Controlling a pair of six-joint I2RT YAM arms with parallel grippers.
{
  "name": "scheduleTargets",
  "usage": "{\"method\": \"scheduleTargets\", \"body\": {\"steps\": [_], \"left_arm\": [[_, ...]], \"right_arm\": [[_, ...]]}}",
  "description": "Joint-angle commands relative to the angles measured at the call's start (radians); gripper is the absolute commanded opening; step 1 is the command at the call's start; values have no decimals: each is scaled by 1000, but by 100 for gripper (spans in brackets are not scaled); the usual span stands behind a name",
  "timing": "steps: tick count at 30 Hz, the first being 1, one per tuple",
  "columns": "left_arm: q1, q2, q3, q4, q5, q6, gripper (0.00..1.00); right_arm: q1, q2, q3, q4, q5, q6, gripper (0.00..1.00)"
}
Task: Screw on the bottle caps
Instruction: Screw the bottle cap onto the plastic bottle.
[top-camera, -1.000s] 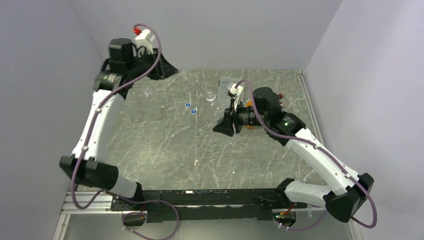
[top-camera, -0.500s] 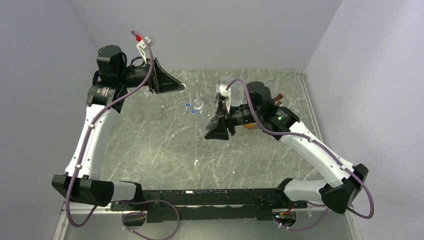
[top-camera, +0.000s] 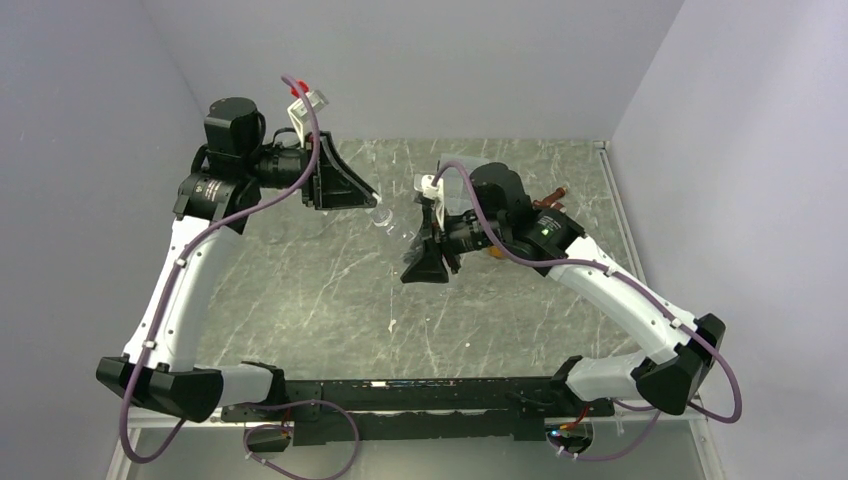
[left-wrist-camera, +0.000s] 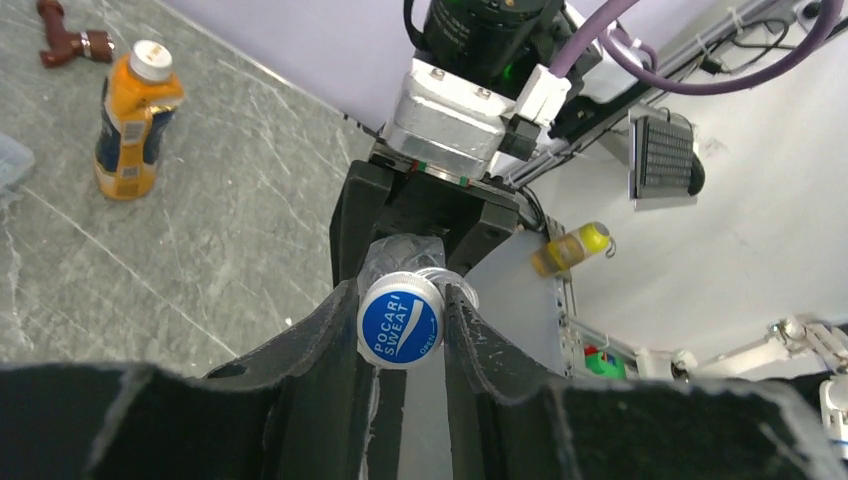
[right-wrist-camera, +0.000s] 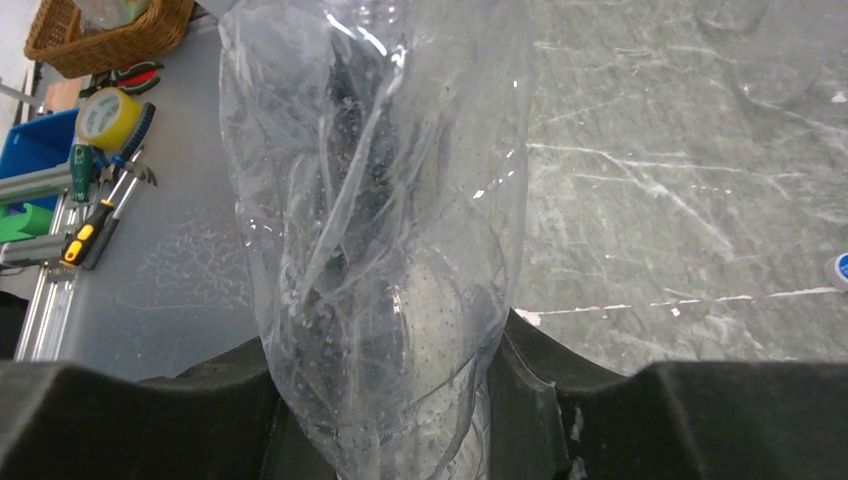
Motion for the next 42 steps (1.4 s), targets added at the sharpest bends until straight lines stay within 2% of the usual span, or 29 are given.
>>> {"method": "scheduleTargets", "body": {"steps": [1,11,17,23,29,35,42], "left_arm": [[-42,-16,88,-198,-34,216,0],[-152,-2,136,-433,-173,428,0],[-170,-22,133,-475,-241,491,0],[-169,-24,134,-434,-279,460,0],[-169,-28,83,-308,-248,339,0],[-169,-7,95,-296,-229,335,0],[-169,-25,75,-264,-118,343,0]], "right_arm": [[28,7,46,-28,34,-36,33],[43,1,38,-59,88,-29,30],[42,-24,14,-46,104,-18,27],[38,-84,-40,45,154,32,24],[38,-97,-53,130,143,89,24],[41,-90,-55,161,61,94,23],[37,-77,-47,238,-138,123,21]]}}
